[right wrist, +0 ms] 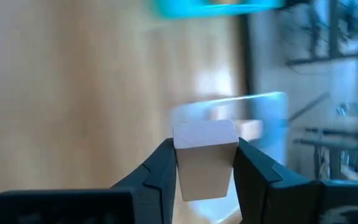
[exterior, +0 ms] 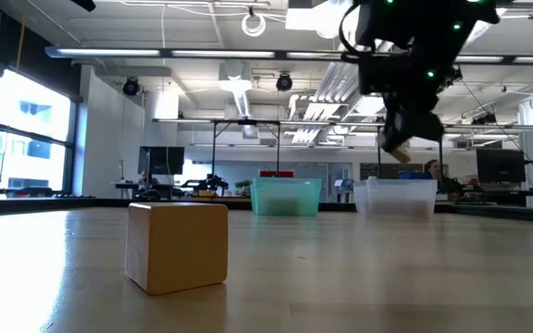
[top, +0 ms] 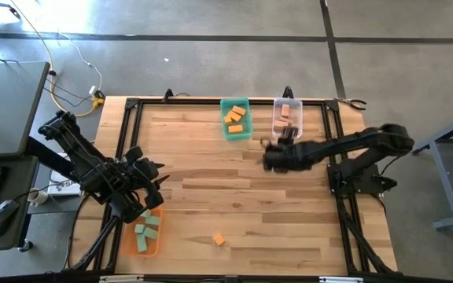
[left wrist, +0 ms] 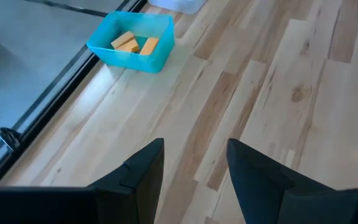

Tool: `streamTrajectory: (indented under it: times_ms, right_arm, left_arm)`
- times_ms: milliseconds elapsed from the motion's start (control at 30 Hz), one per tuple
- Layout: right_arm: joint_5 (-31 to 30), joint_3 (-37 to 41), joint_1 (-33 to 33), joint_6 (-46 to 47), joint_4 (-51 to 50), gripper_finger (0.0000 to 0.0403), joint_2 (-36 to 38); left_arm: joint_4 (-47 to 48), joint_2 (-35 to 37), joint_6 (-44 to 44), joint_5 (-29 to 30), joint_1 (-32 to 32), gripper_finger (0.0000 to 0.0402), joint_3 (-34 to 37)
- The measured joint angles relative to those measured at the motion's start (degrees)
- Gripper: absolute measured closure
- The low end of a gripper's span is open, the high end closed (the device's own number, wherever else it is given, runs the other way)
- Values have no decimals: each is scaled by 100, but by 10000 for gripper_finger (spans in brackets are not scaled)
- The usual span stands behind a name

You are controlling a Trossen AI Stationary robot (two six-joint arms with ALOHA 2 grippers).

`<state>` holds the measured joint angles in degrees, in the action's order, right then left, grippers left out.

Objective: Sort & place blocks by color
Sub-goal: Put the brown block into the transparent bin

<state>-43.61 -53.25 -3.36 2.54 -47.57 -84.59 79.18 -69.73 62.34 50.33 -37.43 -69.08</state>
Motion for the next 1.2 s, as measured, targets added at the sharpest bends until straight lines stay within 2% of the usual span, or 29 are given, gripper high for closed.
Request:
streamTrajectory:
  times_ms: [167,267,333,433,667,800,933,1067,1200]
  right_arm:
    - [-448,0,902,-130,807,303,483]
    - [-462,0,1498,-105,1355,303,661]
    - [-192,-2,1906,-92,1695,303,713]
    - [527,-2,2512,124,2019,303,702]
    - [2176,-4,3808,814,1954,302,353]
    - [2818,-4,4194,926,1907,302,97]
    - [3209,-4,4378,977,1762,301,-131]
    - [3280,-4,4426,847,1680,284,-296]
    - [3261,-4,4392,654,1674,244,-319]
  left_arm:
    - [0,0,-150,0,0,240,0]
    - [0,0,-150,8,0,240,0]
    - [0,0,-150,52,0,240,0]
    - [-2,0,-150,115,1,241,0]
    - [0,0,-153,255,0,238,0]
    - [-2,0,-268,379,7,238,0]
    - [-2,0,-321,281,121,233,0]
    - [-18,0,-510,216,268,215,0]
    - [-175,0,-824,110,457,190,0]
